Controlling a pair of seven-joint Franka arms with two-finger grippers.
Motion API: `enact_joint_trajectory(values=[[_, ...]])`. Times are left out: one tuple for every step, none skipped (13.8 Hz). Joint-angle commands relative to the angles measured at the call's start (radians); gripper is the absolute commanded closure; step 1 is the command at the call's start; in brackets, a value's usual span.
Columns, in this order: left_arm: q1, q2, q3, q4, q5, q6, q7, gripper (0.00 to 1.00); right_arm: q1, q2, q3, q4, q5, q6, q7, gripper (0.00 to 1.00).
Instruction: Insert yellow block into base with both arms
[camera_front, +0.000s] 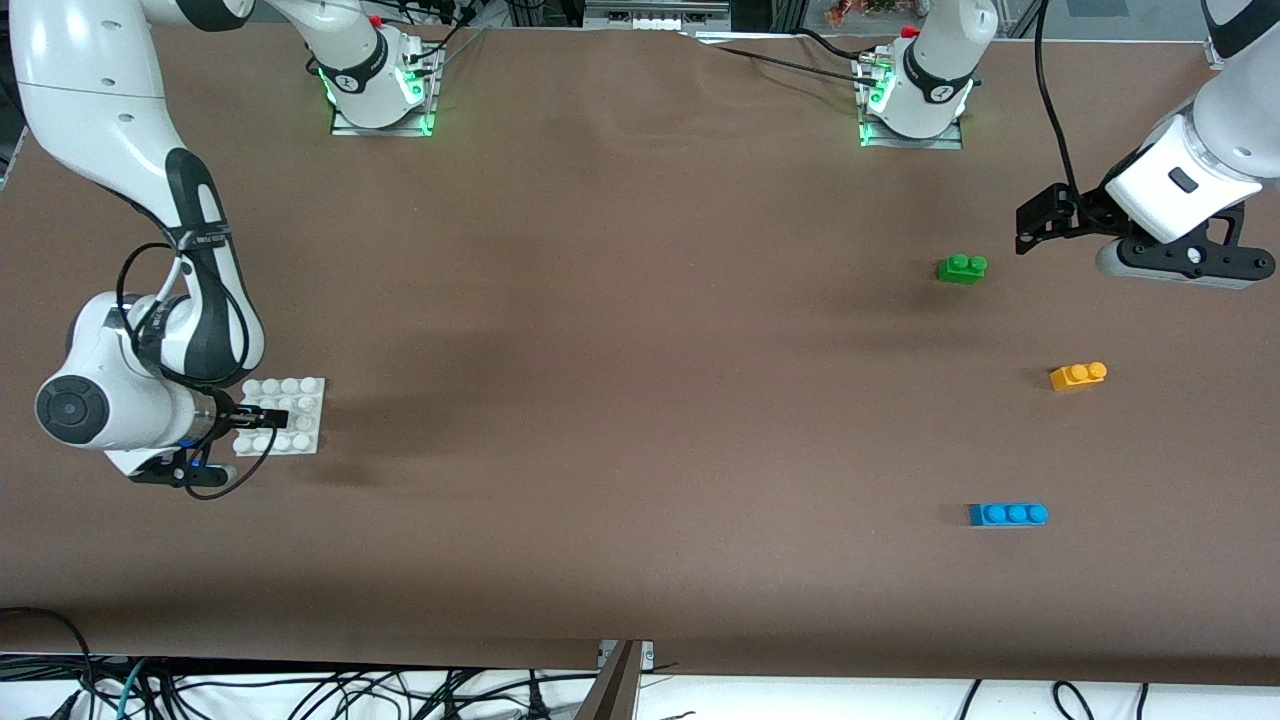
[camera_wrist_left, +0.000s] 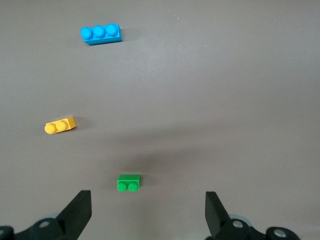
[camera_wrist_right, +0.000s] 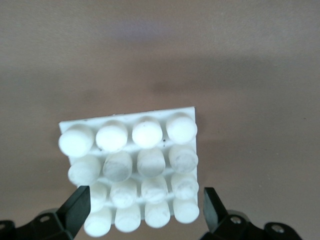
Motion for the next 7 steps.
enact_joint_trajectory(values=[[-0.007, -0.004, 0.001, 0.014, 0.013, -0.019, -0.009, 0.00, -0.009, -0.015, 0.006, -0.040, -0.011, 0.042, -0.012, 0.00], [-0.008, -0.004, 0.001, 0.014, 0.013, -0.018, -0.009, 0.00, -0.009, -0.014, 0.006, -0.041, -0.011, 0.043, -0.013, 0.00], [-0.007, -0.004, 0.001, 0.014, 0.013, -0.018, -0.009, 0.00, -0.008, -0.009, 0.008, -0.043, -0.012, 0.043, -0.013, 0.00], [-0.008, -0.006, 0.001, 0.014, 0.013, -0.018, -0.009, 0.00, -0.008, -0.009, 0.006, -0.052, -0.012, 0.046, -0.013, 0.00], [-0.008, -0.006, 0.001, 0.014, 0.013, -0.018, -0.009, 0.00, -0.008, -0.009, 0.006, -0.063, -0.012, 0.056, -0.013, 0.00], [-0.008, -0.006, 0.000, 0.014, 0.013, -0.019, -0.010, 0.00, -0.008, -0.009, 0.006, -0.074, -0.012, 0.068, -0.013, 0.00], [-0.008, -0.006, 0.000, 0.014, 0.011, -0.019, -0.009, 0.00, -0.008, -0.009, 0.006, -0.081, -0.012, 0.076, -0.013, 0.00]])
